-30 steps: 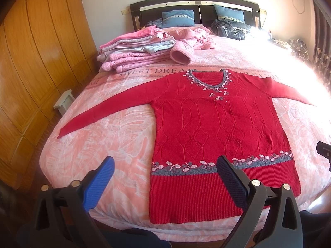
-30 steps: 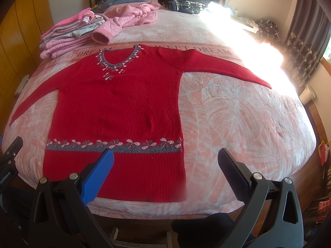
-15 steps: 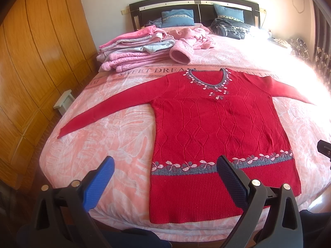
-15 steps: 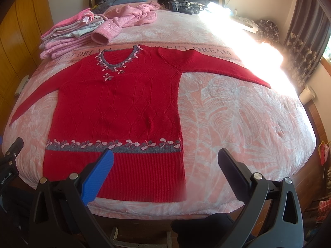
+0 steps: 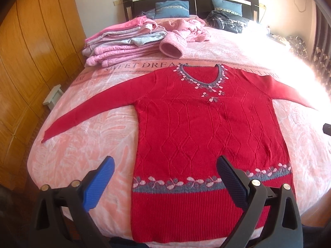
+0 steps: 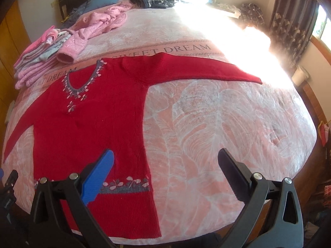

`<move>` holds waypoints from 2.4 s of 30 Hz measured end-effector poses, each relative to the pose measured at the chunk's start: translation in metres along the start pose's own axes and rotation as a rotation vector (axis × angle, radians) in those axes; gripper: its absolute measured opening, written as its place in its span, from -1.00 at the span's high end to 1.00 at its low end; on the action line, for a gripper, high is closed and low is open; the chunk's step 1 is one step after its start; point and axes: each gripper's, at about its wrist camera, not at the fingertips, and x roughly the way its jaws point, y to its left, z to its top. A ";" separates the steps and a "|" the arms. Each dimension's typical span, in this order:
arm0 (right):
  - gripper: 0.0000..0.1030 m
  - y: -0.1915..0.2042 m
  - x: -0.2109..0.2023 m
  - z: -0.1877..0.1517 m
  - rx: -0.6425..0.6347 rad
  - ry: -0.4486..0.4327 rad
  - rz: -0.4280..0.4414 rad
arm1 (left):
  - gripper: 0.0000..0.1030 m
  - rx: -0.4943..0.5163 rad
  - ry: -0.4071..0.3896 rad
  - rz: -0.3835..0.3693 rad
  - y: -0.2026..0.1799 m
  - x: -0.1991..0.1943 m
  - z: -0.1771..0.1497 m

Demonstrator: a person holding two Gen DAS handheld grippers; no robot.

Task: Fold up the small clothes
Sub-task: 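Grasp the cuff of one red sweater sleeve with the right tool, then fold the held sleeve across the sweater body with the right tool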

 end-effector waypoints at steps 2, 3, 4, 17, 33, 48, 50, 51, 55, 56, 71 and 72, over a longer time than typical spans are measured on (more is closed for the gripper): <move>-0.94 -0.028 0.025 0.030 0.054 0.027 0.000 | -0.93 -0.012 0.030 -0.018 -0.006 0.016 0.020; -0.94 -0.043 0.039 0.044 0.077 0.040 -0.004 | -0.93 -0.017 0.035 -0.028 -0.009 0.024 0.029; -0.94 -0.059 0.053 0.055 0.103 0.053 -0.020 | -0.93 -0.025 0.032 -0.031 -0.013 0.032 0.039; -0.93 -0.202 0.190 0.133 0.336 0.139 -0.009 | -0.93 -0.127 0.054 -0.056 -0.096 0.152 0.130; -0.91 -0.310 0.241 0.157 0.564 0.098 -0.006 | -0.93 -0.047 0.031 -0.020 -0.138 0.205 0.139; 0.92 -0.315 0.221 0.163 0.590 -0.070 0.014 | -0.93 -0.045 0.023 0.004 -0.124 0.213 0.138; 0.93 -0.306 0.222 0.168 0.564 -0.078 0.006 | -0.93 -0.055 0.023 0.006 -0.118 0.213 0.140; 0.93 -0.301 0.222 0.169 0.547 -0.077 -0.001 | -0.93 -0.062 0.025 0.006 -0.115 0.213 0.141; 0.93 -0.275 0.216 0.175 0.504 -0.102 0.020 | -0.93 -0.085 0.051 -0.007 -0.100 0.220 0.145; 0.93 -0.266 0.213 0.177 0.493 -0.108 0.040 | -0.93 -0.091 0.058 -0.009 -0.096 0.222 0.146; 0.93 -0.018 0.193 0.197 0.022 -0.060 0.323 | -0.93 -0.092 0.086 -0.018 -0.050 0.232 0.145; 0.93 0.000 0.191 0.195 -0.010 -0.055 0.343 | -0.93 -0.090 0.088 -0.023 -0.049 0.232 0.145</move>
